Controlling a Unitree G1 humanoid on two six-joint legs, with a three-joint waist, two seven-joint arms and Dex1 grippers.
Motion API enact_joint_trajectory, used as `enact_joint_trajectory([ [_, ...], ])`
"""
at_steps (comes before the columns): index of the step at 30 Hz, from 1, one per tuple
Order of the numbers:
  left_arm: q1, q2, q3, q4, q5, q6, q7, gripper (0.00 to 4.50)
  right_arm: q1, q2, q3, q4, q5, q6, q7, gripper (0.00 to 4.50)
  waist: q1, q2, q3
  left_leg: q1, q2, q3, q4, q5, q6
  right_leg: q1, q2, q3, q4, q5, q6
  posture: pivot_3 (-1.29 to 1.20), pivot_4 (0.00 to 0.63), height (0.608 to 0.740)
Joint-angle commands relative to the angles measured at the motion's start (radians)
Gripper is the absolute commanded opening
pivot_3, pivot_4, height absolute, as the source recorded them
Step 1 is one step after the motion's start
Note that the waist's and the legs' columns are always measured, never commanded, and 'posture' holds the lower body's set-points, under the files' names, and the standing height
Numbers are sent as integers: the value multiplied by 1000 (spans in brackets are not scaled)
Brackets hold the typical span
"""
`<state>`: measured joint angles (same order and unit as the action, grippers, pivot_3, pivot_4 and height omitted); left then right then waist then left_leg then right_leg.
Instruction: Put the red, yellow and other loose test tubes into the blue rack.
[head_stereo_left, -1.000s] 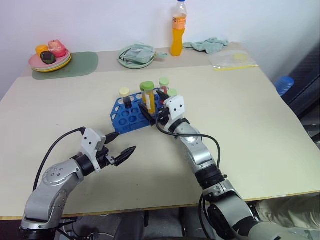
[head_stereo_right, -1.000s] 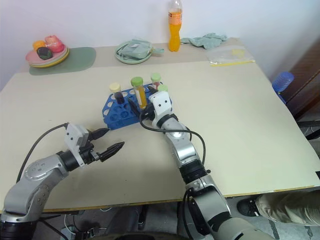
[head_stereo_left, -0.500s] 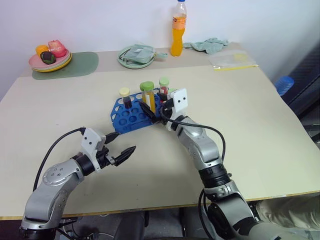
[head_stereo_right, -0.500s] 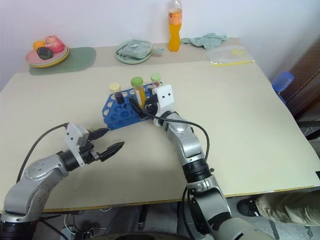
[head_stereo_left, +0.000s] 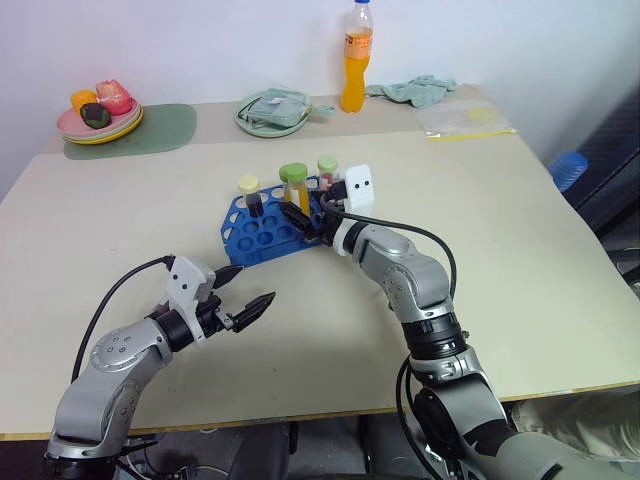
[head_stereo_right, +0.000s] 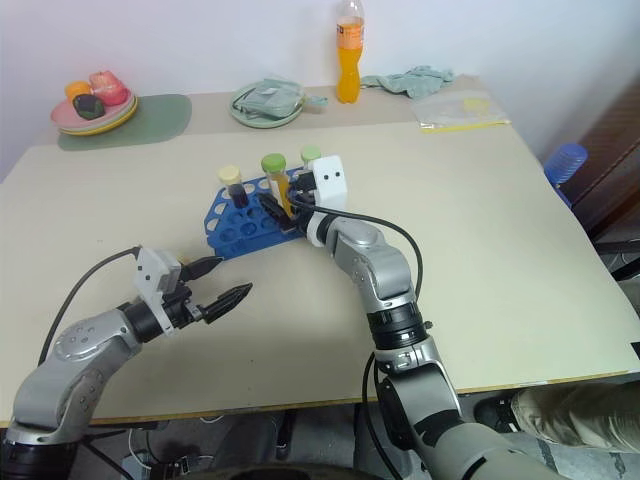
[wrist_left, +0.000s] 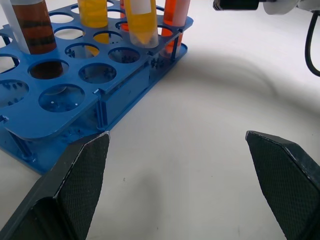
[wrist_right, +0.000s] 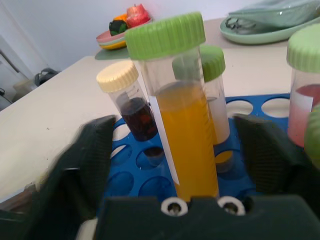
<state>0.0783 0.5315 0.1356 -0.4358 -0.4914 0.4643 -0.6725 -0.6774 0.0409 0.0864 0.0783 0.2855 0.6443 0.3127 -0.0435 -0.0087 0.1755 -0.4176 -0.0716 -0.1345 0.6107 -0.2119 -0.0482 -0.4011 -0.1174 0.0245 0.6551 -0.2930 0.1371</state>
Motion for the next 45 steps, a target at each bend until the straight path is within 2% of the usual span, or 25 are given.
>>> enact_joint_trajectory([
  [1, 2, -3, 6, -33, -3, -24, 3, 4500, -24, 7, 4, -51, 4, -4, -3, 2691, 0, 0, 0, 0, 0, 0, 0, 0, 0, 0, 0, 0, 0, 0, 0, 0, 150, 740],
  [24, -3, -9, 0, -27, -1, -29, 7, 4500, -1, 7, 31, -72, -17, -15, -10, 2691, 0, 0, 0, 0, 0, 0, 0, 0, 0, 0, 0, 0, 0, 0, 0, 0, 150, 740],
  [26, -2, -10, -1, -27, 0, -29, 8, 4500, -2, 10, 30, -68, -19, -13, -14, 2116, 0, 0, 0, 0, 0, 0, 0, 0, 0, 0, 0, 0, 0, 0, 0, 0, 150, 740],
  [28, -2, -11, -2, -26, 1, -30, 9, 4500, -4, 11, 32, -63, -32, -16, -27, 1342, 0, 0, 0, 0, 0, 0, 0, 0, 0, 0, 0, 0, 0, 0, 0, 0, 150, 740],
  [36, 2, -11, -1, -27, 3, -32, 9, 4500, 4, 4, 52, -68, -50, -35, -23, 1342, 0, 0, 0, 0, 0, 0, 0, 0, 0, 0, 0, 0, 0, 0, 0, 0, 150, 740],
  [45, -1, -11, -1, -23, 3, -33, 7, 4500, 87, -25, 142, -43, -160, -288, 15, 1342, -1, 0, 0, 0, 0, 0, 0, 0, 0, 0, 0, 0, 0, 0, 0, 0, 150, 740],
])
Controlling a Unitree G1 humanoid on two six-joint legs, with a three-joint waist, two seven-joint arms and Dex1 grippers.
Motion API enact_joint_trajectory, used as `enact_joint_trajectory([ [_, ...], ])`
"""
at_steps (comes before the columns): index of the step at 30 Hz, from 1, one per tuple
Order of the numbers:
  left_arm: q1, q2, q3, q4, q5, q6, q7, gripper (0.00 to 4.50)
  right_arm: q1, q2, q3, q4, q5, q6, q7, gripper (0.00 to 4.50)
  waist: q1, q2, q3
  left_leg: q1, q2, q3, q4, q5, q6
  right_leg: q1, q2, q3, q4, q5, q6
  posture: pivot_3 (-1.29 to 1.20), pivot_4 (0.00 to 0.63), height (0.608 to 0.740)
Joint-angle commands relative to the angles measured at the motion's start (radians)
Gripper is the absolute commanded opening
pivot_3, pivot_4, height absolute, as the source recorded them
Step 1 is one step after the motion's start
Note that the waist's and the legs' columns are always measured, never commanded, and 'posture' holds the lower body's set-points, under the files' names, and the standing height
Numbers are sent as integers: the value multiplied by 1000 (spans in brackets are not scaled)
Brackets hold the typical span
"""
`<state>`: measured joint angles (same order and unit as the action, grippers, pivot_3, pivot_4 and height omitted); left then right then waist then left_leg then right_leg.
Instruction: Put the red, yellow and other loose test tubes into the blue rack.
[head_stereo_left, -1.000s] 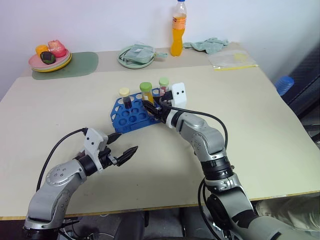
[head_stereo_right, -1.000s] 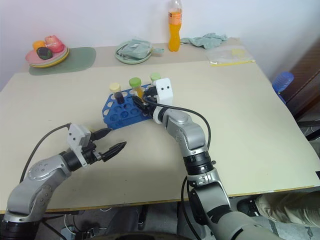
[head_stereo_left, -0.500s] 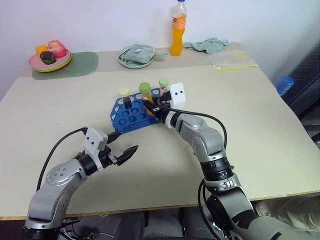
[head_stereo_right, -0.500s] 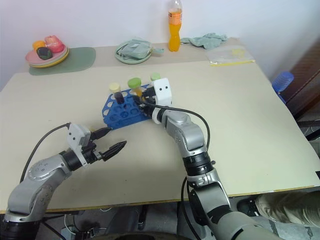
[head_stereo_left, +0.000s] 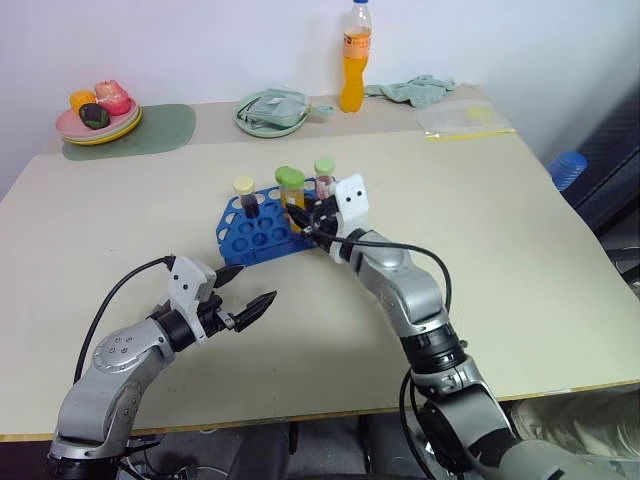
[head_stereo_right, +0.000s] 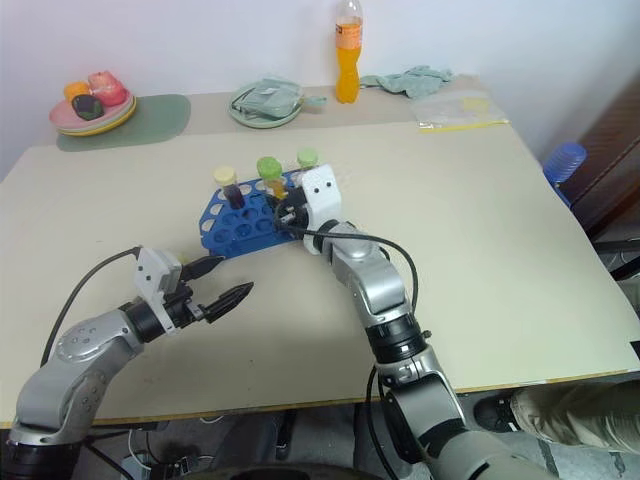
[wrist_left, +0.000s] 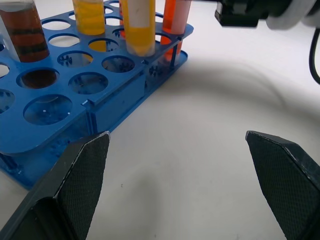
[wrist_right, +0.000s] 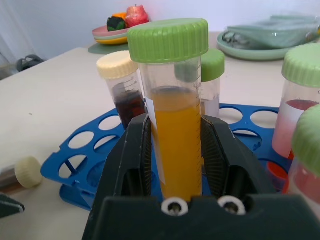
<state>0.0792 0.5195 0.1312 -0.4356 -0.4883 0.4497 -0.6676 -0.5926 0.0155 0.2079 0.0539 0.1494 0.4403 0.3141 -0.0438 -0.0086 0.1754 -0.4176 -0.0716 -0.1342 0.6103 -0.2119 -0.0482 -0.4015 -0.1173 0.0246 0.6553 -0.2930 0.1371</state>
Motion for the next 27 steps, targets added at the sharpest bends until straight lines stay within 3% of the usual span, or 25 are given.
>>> enact_joint_trajectory([
  [1, -2, 2, 4, -23, 1, -18, 2, 4500, 11, -2, 29, -12, -37, -108, 18, 1342, 0, 0, 0, 0, 0, 0, 0, 0, 0, 0, 0, 0, 0, 0, 0, 0, 150, 740],
  [6, -1, 8, 11, -26, -2, -14, 1, 4500, 36, -13, 46, 10, -52, -174, 56, 1342, 0, 0, 0, 0, 0, 0, 0, 0, 0, 0, 0, 0, 0, 0, 0, 0, 150, 740],
  [9, -3, 16, 28, -31, -8, -4, 7, 4500, 35, -14, 45, 6, -59, -192, 59, 2422, -1, 0, 0, 0, 0, 0, 0, 0, 0, 0, 0, 0, 0, 0, 0, 0, 150, 740],
  [12, -17, 35, 67, -41, -34, 40, 30, 4500, 24, -18, 49, -13, -87, -215, 45, 3823, 0, 0, 0, 0, 0, 0, 0, 0, 0, 0, 0, 0, 0, 0, 0, 0, 150, 740],
  [18, -130, 80, 229, -70, -232, 266, 146, 4500, 14, -54, 57, -86, -116, -224, 70, 3823, 3, 0, 0, 0, 0, -1, 1, 0, 0, 0, 0, 0, 0, 0, 0, 0, 150, 740],
  [21, -228, 150, 301, -54, -299, 400, 224, 4500, 7, -75, 41, -129, -111, -216, 84, 3823, 1, 0, 0, 0, 0, -1, 1, 0, 0, 1, 0, 0, 0, 0, 0, 0, 150, 740],
  [24, -318, 358, 210, -25, -208, 606, 275, 4500, 6, -128, 18, -203, -87, -191, 129, 3823, 0, -1, 0, 0, 0, -1, 1, 0, 0, 0, 1, 0, 1, 0, 0, 0, 150, 740],
  [27, -441, 515, 73, 90, -249, 876, 216, 4500, 20, -216, -2, -292, -6, -119, 244, 3823, 2, 0, 1, 0, -1, 0, 0, 0, 0, 0, 1, 0, 1, 0, 0, 0, 150, 740],
])
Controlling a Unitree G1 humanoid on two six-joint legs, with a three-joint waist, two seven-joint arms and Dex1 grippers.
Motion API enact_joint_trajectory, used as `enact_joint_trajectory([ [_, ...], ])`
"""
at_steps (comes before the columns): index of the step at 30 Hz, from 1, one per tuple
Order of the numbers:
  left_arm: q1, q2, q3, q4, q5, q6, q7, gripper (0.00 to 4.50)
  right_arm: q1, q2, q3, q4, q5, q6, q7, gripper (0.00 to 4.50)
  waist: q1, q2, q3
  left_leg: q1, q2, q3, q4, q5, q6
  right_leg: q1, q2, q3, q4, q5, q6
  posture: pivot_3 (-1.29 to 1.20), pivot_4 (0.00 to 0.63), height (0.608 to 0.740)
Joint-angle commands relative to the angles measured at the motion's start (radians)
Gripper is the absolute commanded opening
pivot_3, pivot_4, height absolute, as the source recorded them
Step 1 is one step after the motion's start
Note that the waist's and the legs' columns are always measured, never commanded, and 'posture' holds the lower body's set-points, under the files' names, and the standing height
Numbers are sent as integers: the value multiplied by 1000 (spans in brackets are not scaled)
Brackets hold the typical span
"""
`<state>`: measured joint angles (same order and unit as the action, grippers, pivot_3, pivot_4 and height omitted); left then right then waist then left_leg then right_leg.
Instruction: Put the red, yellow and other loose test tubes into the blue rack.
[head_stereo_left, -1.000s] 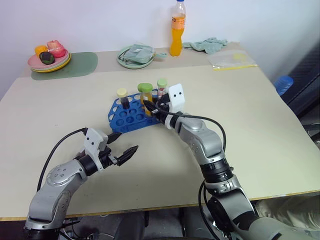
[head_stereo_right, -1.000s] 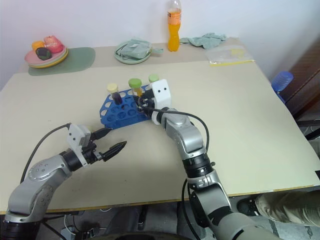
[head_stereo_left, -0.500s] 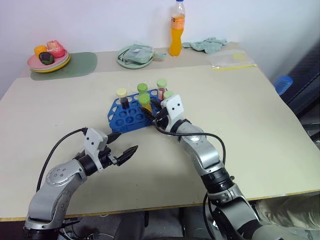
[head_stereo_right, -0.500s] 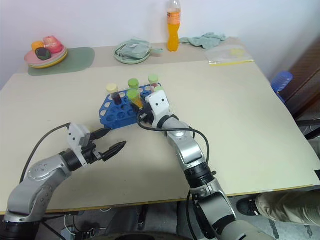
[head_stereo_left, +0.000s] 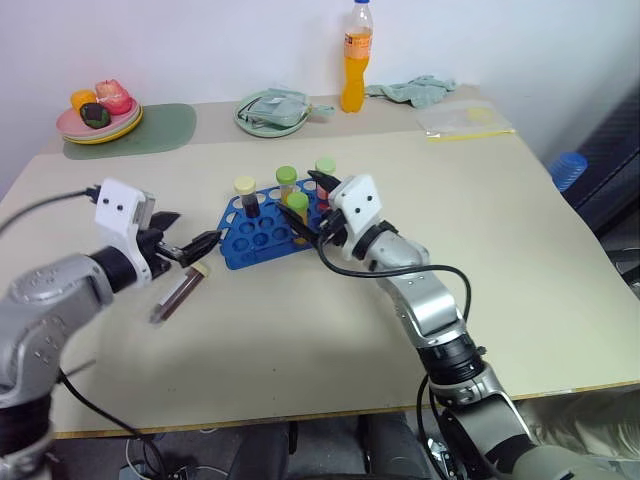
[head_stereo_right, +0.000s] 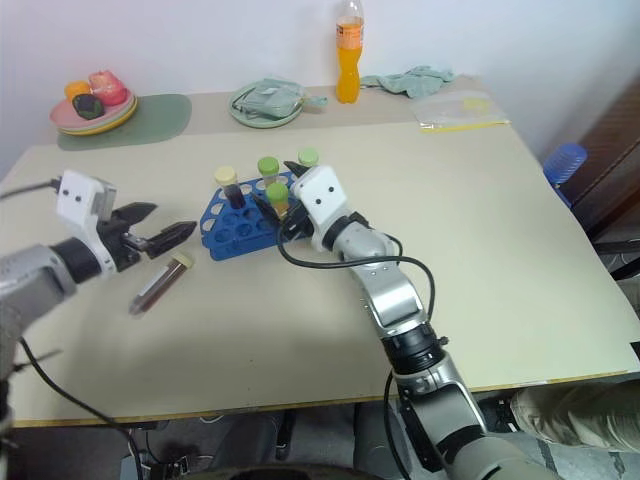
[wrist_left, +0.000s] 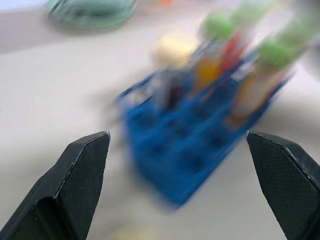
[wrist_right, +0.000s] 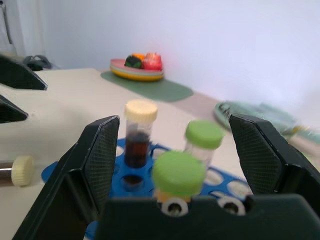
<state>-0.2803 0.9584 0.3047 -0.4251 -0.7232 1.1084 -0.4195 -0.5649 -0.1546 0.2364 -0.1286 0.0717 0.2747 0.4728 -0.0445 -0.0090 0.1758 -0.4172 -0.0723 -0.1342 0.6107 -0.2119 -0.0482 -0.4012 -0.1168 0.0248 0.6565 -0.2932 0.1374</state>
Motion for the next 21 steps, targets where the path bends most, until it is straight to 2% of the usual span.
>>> enact_joint_trajectory([
  [1, -139, 97, -142, 128, -16, 309, -33, 4500, -1, -73, -38, -135, 96, 80, 113, 3823, 1, 0, 0, 0, 0, 0, 0, 0, 0, 1, 0, -1, 0, 0, 0, 0, 150, 740],
  [5, -302, 129, -305, 213, 9, 426, -80, 4500, 44, -248, -22, -256, 189, 200, 296, 3823, 1, -1, 1, 2, 0, 1, 0, 0, 0, 4, 1, -2, -1, 0, 0, 0, 150, 740],
  [8, -381, 139, -454, 263, 58, 410, -130, 4500, 73, -355, -4, -317, 237, 262, 391, 3823, 2, -1, 1, 1, 0, 2, 0, 0, 1, 4, 1, -2, -1, 0, 0, 0, 150, 740],
  [13, -461, 133, -632, 371, 159, 344, -203, 4500, 97, -394, 16, -353, 250, 287, 413, 3823, -3, -1, 1, 1, 1, 3, 0, 0, 1, 2, 1, -1, -1, 0, 0, 0, 150, 740],
  [17, -476, 133, -696, 394, 199, 325, -255, 4500, 104, -387, 26, -360, 237, 281, 392, 3823, 3, -2, 1, 0, 1, 3, 1, 0, 1, 2, 0, -1, -1, 0, 0, 0, 150, 740],
  [18, -474, 135, -700, 397, 207, 323, -264, 3959, 105, -384, 26, -360, 236, 281, 385, 3889, 5, -2, 1, -1, 0, 3, 1, 0, 1, 2, 0, -1, -1, 0, 0, 0, 150, 740],
  [19, -471, 140, -704, 394, 216, 318, -274, 3698, 106, -382, 27, -360, 234, 280, 380, 3889, 6, -2, 1, -1, 0, 2, 2, 0, 1, 2, 0, -2, -1, 0, 0, 0, 150, 740],
  [21, -464, 150, -703, 388, 228, 315, -289, 2671, 106, -380, 29, -358, 233, 279, 374, 3889, 6, -2, 1, -1, 0, 2, 2, 0, 1, 2, 0, -2, -1, 0, 0, 0, 150, 740],
])
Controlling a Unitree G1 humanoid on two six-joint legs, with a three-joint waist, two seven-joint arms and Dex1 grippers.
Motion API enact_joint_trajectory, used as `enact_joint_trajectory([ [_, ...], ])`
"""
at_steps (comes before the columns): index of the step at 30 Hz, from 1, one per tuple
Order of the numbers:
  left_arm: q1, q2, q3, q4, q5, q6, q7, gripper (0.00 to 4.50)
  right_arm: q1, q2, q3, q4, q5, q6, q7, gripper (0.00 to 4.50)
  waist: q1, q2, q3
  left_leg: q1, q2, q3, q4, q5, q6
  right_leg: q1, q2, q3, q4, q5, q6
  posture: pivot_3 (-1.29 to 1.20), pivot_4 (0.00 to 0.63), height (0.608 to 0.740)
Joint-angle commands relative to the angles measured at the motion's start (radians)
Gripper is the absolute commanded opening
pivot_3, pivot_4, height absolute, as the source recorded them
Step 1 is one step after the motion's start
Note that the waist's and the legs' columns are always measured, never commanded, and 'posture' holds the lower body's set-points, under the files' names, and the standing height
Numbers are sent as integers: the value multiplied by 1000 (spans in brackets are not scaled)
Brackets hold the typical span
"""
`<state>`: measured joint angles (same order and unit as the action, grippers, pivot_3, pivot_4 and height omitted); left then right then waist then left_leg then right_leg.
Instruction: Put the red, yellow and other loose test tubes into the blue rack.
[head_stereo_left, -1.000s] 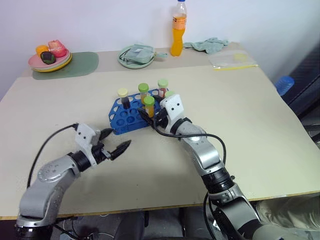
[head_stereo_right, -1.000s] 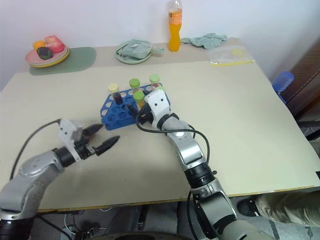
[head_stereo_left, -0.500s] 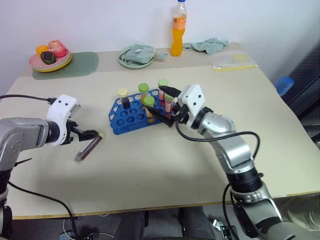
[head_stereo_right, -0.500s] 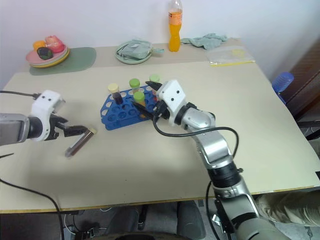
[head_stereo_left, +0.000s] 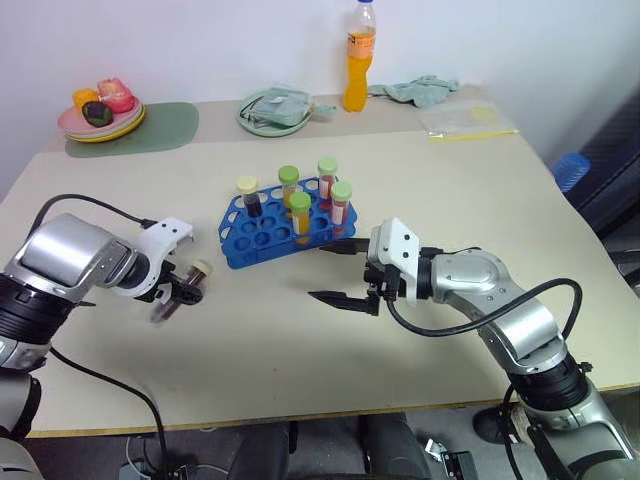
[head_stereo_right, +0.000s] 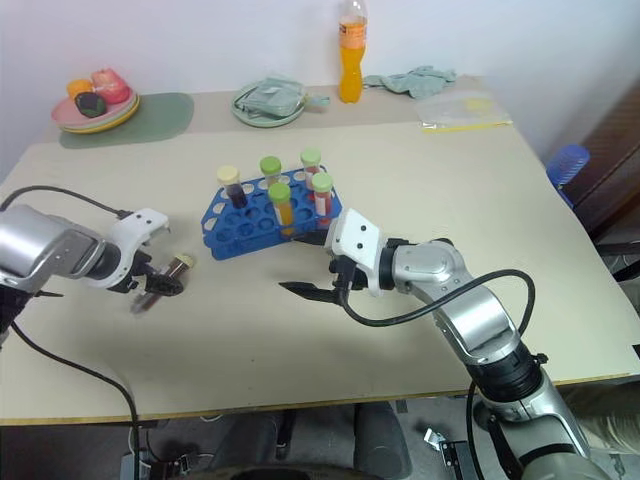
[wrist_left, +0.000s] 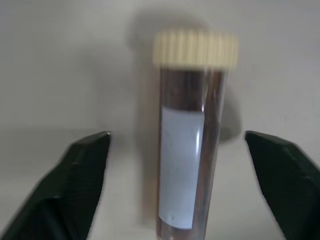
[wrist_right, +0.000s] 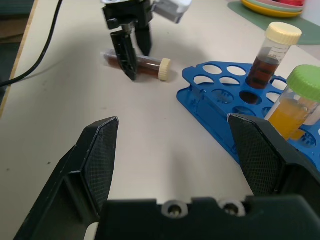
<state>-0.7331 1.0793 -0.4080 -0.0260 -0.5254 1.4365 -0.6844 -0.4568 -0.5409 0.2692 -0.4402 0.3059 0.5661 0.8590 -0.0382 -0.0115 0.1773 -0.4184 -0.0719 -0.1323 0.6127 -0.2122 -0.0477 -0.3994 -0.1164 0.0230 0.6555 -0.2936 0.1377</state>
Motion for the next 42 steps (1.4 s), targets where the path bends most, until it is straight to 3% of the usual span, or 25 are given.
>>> enact_joint_trajectory([
  [1, -7, 34, 14, -11, 37, -10, -26, 2206, -2, 7, -3, -45, -1, -14, -14, 3889, -1, 0, 0, 0, 0, 0, 0, 0, 0, 0, 0, 0, 0, 0, 0, 0, 150, 740],
  [4, 11, 48, 37, -6, 56, -13, -30, 830, -4, 12, 0, -37, -3, -21, -16, 3889, -3, 0, 0, 0, 0, 0, 0, 0, 0, 0, 0, 0, 0, 0, 0, 0, 150, 740],
  [6, 37, 51, 101, 2, 64, -28, -15, 830, -5, 13, 3, -31, -10, -29, -17, 3889, -5, 0, 0, 0, 0, 0, 0, 0, 0, 0, 0, 0, 0, 0, 0, 0, 150, 740],
  [9, 104, -9, 337, 33, 108, -145, 117, 830, 0, 8, 0, -14, -23, -45, -19, 3889, -4, 0, 0, 0, 0, -1, -1, 0, 0, -2, 0, 0, 1, 0, 0, 0, 150, 740],
  [12, 268, -143, 617, -128, 217, -671, 282, 830, 27, 4, -16, 3, -30, -54, -32, 3889, 1, -2, -1, -2, 0, -3, 0, 0, 0, -4, -2, 1, 2, 0, 0, 0, 150, 740],
  [13, 311, -188, 673, -190, 222, -745, 302, 830, 39, 4, -21, 10, -34, -59, -39, 3889, 4, -4, -1, -3, 1, -3, 0, 1, -1, -5, -3, 1, 2, 0, 0, 0, 150, 740],
  [16, 418, -420, 816, -433, -75, -714, 249, 830, 91, -5, -22, 43, -74, -98, -66, 3889, 21, -4, -2, -7, 1, -3, 1, 3, -5, -6, -4, 1, -2, 1, 0, 0, 150, 740],
  [17, 432, -503, 789, -503, -87, -739, 293, 830, 105, -1, -28, 46, -73, -97, -74, 3889, 29, -4, -3, -7, 1, -2, 2, 3, -5, -6, -4, 2, -2, 1, 1, 0, 150, 740],
  [20, 468, -628, 577, -602, 131, -915, 389, 830, 120, 23, -44, 54, -56, -80, -96, 3889, 43, -5, -3, -7, 0, -2, 5, 2, -3, -4, -4, 1, -2, 2, 3, 0, 150, 740],
  [22, 478, -693, 447, -571, 268, -1016, 450, 830, 117, 26, -37, 67, -66, -90, -100, 3889, 44, -4, -3, -7, -2, 1, 5, 1, -2, -4, -3, 1, -2, 4, 2, 0, 150, 740],
  [26, 494, -796, 331, -481, 453, -1164, 566, 830, 117, 26, -26, 81, -84, -105, -105, 3889, 41, -4, -3, -3, -1, 2, 4, 1, -1, -1, -2, 1, -2, 4, 1, 0, 150, 740],
  [28, 505, -835, 309, -438, 512, -1199, 617, 830, 120, 27, -27, 82, -89, -106, -111, 3889, 39, -4, -4, -3, -1, 2, 4, 1, -1, -1, -2, 1, -2, 4, 1, 0, 150, 740],
  [32, 515, -884, 328, -351, 504, -1212, 621, 830, 131, 32, -31, 74, -94, -105, -126, 3889, 41, -4, -4, -3, -1, 2, 4, 1, -1, -1, -2, 1, -2, 4, 2, 0, 150, 740],
  [42, 485, -884, 349, -251, 478, -1200, 550, 830, 129, 52, -20, 66, -100, -100, -146, 3889, 42, -4, -4, -3, -1, 2, 4, 1, -1, -1, -1, 1, -3, 4, 2, 0, 150, 740],
])
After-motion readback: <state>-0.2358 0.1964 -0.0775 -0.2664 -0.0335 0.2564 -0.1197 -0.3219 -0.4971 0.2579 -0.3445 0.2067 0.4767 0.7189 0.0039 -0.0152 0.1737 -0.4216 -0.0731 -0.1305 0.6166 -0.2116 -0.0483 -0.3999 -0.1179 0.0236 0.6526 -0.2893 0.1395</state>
